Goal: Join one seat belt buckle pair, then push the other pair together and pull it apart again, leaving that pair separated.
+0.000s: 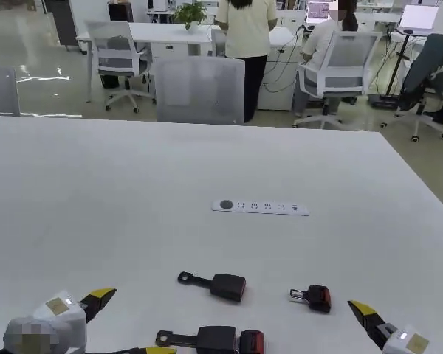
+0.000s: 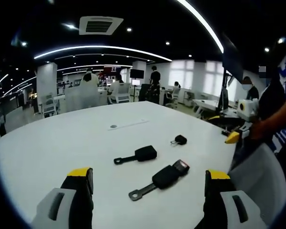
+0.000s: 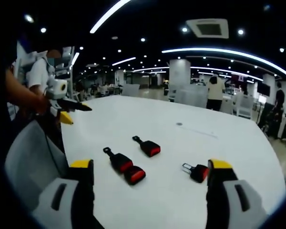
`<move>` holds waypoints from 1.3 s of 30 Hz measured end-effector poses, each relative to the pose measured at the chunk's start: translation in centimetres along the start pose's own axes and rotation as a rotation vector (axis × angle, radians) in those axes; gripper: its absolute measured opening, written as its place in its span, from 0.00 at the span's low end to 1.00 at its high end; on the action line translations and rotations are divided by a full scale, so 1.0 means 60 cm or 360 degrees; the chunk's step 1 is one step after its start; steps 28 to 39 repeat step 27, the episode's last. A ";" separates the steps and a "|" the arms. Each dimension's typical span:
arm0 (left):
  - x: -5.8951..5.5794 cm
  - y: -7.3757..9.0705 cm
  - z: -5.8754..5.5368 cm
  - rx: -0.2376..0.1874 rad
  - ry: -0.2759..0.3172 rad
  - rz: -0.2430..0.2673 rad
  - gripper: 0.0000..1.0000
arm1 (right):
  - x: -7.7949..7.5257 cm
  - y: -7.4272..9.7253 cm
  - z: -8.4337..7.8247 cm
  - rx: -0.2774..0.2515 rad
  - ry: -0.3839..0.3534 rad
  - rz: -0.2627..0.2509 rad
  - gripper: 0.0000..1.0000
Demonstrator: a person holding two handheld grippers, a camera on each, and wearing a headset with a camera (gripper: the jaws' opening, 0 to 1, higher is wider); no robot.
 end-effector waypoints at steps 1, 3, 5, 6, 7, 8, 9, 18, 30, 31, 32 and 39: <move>-0.003 0.001 0.000 -0.0002 -0.0006 -0.0003 1.00 | 0.000 0.002 -0.001 0.0002 0.0000 -0.0007 1.00; -0.004 0.002 0.001 -0.0005 -0.0016 -0.0007 1.00 | 0.000 0.008 -0.003 -0.0001 -0.0014 -0.0021 1.00; -0.004 0.002 0.002 -0.0013 -0.0011 -0.0008 1.00 | -0.001 0.009 -0.004 -0.0001 -0.0007 -0.0032 1.00; -0.003 0.003 0.002 -0.0014 -0.0004 -0.0008 1.00 | -0.001 0.009 -0.005 -0.0001 -0.0008 -0.0031 1.00; -0.004 0.003 0.002 -0.0010 -0.0004 -0.0006 1.00 | -0.003 0.008 -0.008 0.0008 -0.0015 -0.0034 1.00; -0.002 0.003 0.002 -0.0010 -0.0011 -0.0006 1.00 | -0.004 0.007 -0.009 0.0011 -0.0015 -0.0036 1.00; 0.001 0.003 0.000 -0.0010 -0.0011 -0.0006 1.00 | -0.005 0.007 -0.011 0.0017 -0.0014 -0.0039 1.00; 0.010 0.004 -0.003 -0.0002 0.0014 0.0017 1.00 | -0.013 0.002 -0.005 0.0017 -0.0016 -0.0041 0.99; 0.012 0.006 -0.008 0.0009 0.0014 0.0016 1.00 | -0.003 0.002 -0.012 0.0015 -0.0046 -0.0041 0.99; 0.012 0.006 -0.008 0.0009 0.0014 0.0016 1.00 | -0.003 0.002 -0.012 0.0015 -0.0046 -0.0041 0.99; 0.012 0.006 -0.008 0.0009 0.0014 0.0016 1.00 | -0.003 0.002 -0.012 0.0015 -0.0046 -0.0041 0.99; 0.012 0.006 -0.008 0.0009 0.0014 0.0016 1.00 | -0.003 0.002 -0.012 0.0015 -0.0046 -0.0041 0.99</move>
Point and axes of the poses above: the centre of the closed fingertips' face, and the gripper's own axes: y roughly backward along the fingers, x roughly to its left, z roughly out of its top, the point moved 7 cm from there along y, roughly backward along the fingers, and after that the axes turned 8 degrees about z, right-handed, at the moved point
